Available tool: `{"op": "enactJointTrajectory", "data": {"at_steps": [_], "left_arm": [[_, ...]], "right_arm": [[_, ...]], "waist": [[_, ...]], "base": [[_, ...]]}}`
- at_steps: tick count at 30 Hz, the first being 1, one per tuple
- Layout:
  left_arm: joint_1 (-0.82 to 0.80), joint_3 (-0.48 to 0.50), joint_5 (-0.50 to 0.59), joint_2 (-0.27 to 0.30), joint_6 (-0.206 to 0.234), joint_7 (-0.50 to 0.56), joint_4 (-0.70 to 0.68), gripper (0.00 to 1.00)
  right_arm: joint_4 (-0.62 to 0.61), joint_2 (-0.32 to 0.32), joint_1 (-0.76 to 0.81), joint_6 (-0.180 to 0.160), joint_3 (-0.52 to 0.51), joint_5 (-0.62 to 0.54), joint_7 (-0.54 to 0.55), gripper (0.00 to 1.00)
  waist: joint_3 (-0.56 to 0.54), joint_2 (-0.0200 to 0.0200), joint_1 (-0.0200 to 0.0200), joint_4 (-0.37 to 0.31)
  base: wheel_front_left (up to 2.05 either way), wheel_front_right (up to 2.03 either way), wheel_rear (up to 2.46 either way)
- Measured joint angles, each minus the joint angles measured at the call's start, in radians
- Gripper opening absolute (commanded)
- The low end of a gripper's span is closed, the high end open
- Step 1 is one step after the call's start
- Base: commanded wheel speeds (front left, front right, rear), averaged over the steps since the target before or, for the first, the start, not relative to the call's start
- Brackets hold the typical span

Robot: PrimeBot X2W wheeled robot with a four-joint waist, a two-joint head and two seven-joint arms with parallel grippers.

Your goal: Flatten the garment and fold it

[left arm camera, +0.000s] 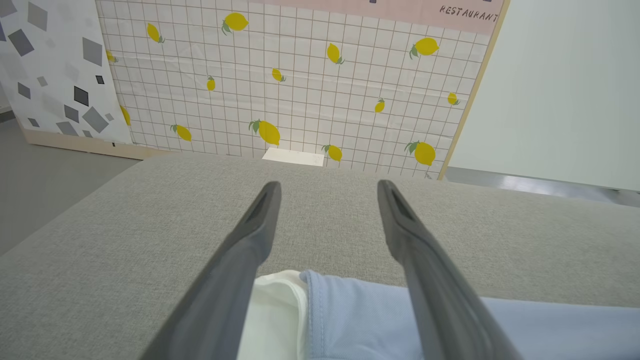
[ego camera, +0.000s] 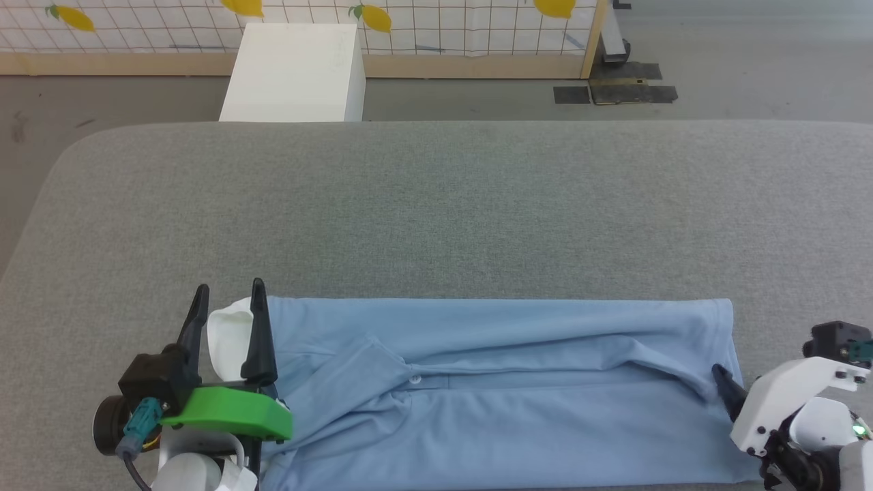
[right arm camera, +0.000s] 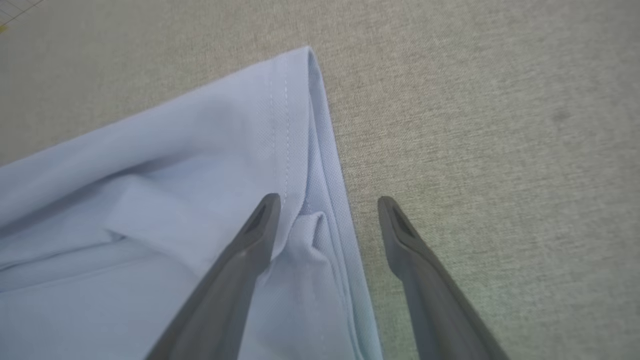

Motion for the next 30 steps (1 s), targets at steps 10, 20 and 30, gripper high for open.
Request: {"op": "enactJointTrajectory", "data": {"at_steps": [10,20,30], "left_arm": [[-0.006,0.049,0.026,-0.03,-0.039,0.0,0.013,1.0],[-0.005,0.066,0.036,-0.037,-0.055,0.0,0.018,1.0],[-0.005,0.065,0.049,-0.039,-0.061,0.0,0.022,1.0]], "right_arm": [[0.05,-0.013,-0.05,0.0,0.015,-0.013,0.21,0.89],[-0.024,-0.007,-0.017,0.0,0.032,0.035,0.281,0.0],[-0.049,0.009,0.002,0.001,-0.201,-0.124,0.149,0.0]], "waist": [[0.012,0.0,0.0,0.019],[0.014,0.0,0.0,0.012],[0.011,0.0,0.0,0.005]], "base": [[0.0,0.0,0.0],[0.0,0.0,0.0],[0.0,0.0,0.0]]}}
